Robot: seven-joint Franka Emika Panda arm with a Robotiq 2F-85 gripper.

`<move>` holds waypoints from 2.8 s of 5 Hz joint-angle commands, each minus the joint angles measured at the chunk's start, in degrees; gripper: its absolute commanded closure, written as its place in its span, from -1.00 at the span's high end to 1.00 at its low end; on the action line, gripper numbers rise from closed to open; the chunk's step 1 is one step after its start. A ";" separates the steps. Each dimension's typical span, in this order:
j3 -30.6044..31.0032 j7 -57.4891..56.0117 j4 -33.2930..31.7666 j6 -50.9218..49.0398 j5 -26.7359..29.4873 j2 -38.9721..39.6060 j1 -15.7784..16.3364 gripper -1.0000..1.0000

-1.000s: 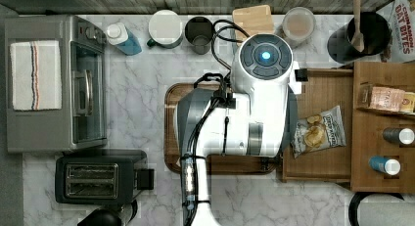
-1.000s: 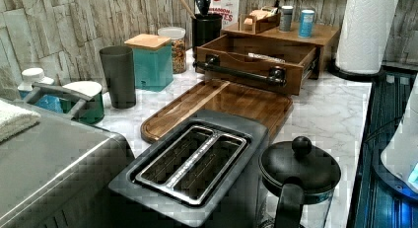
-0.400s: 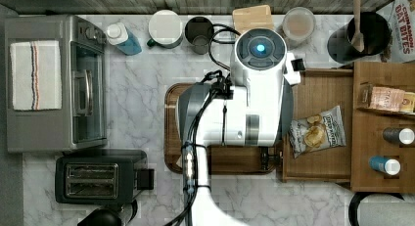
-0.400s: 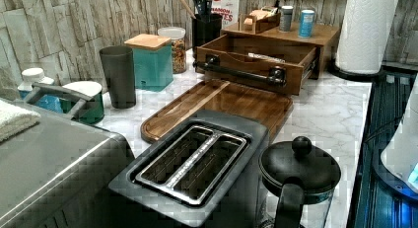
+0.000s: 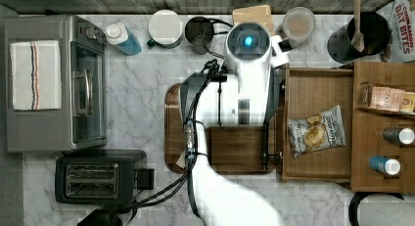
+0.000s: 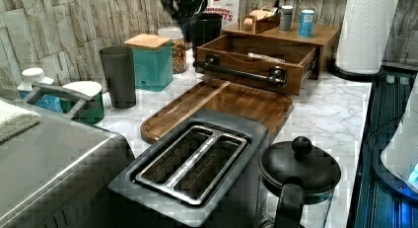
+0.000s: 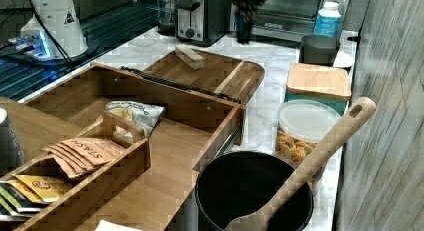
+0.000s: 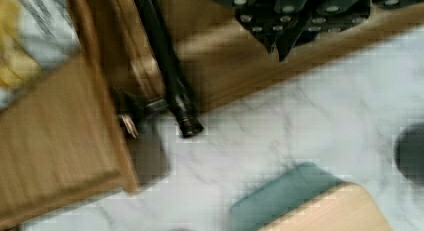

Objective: Close the drawer.

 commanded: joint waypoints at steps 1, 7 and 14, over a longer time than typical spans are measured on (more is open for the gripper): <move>2.65 -9.21 -25.70 13.74 -4.09 -10.24 0.11 -1.00; 2.62 -1.66 -36.13 23.89 -7.73 -10.40 3.22 -1.00; -6.85 -26.18 -29.39 26.09 -2.60 -7.95 -1.85 -1.00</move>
